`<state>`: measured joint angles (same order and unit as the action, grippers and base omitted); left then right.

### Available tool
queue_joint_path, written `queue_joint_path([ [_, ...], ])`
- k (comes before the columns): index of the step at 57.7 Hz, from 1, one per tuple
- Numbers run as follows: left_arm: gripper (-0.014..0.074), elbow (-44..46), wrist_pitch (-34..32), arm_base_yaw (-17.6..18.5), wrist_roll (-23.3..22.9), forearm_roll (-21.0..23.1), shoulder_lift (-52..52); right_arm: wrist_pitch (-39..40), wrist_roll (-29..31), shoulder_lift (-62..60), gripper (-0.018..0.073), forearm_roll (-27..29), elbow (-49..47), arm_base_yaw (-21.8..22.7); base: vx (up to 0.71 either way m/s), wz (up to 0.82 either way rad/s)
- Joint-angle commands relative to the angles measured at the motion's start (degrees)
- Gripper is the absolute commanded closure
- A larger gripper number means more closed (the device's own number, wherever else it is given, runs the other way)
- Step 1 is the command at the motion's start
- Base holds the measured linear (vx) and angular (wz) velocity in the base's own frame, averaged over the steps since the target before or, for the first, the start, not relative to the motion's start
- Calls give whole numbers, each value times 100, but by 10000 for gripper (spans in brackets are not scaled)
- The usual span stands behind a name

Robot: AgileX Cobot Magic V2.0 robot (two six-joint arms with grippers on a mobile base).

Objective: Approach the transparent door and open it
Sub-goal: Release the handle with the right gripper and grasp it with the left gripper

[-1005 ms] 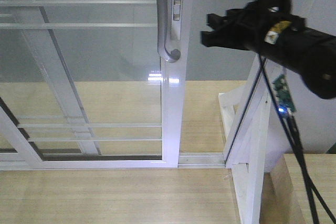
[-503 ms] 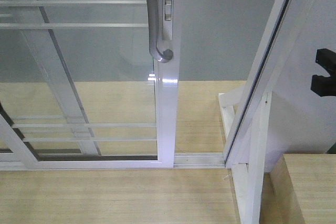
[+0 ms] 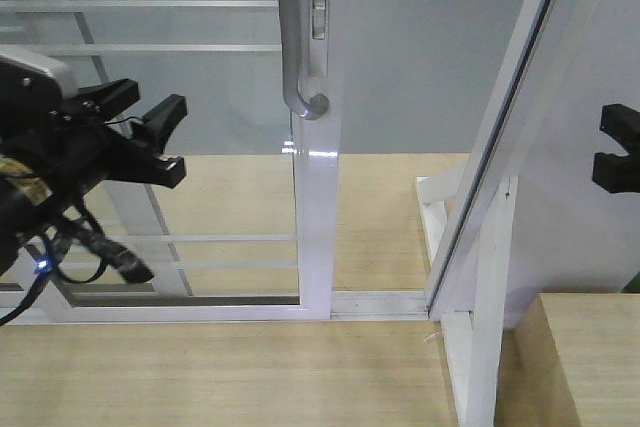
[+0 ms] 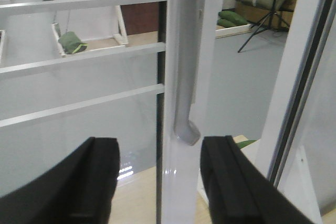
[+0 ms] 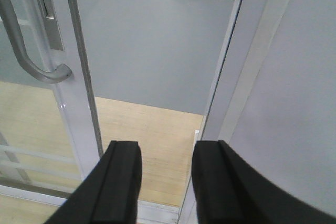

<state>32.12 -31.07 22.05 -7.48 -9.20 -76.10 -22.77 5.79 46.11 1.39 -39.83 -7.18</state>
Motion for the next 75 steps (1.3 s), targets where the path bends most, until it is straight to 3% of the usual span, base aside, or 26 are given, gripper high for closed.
queue_joint_path([
  [1, 45, 635, -623, 133, -235, -216, -312, 401, 5, 5, 232, 30, -160, 43, 0, 0],
  [24, 18, 3189, -353, 262, -629, -377, -2172, 399, 23, 5, 232, -2, -160, 43, 0, 0],
  [39, 18, 4296, -69, 318, -658, -515, -2990, 399, 23, 5, 232, -2, -160, 43, 0, 0],
  [47, 22, 4889, 511, 318, -658, -515, -3333, 399, 18, 5, 232, 0, -160, 43, 0, 0],
  [59, 65, 5286, 863, 318, -658, -515, -3557, 399, 18, 5, 232, 0, -160, 43, 0, 0],
  [75, 202, 5300, 963, 254, -642, -471, -3557, 399, 18, 5, 232, 0, -160, 43, 0, 0],
])
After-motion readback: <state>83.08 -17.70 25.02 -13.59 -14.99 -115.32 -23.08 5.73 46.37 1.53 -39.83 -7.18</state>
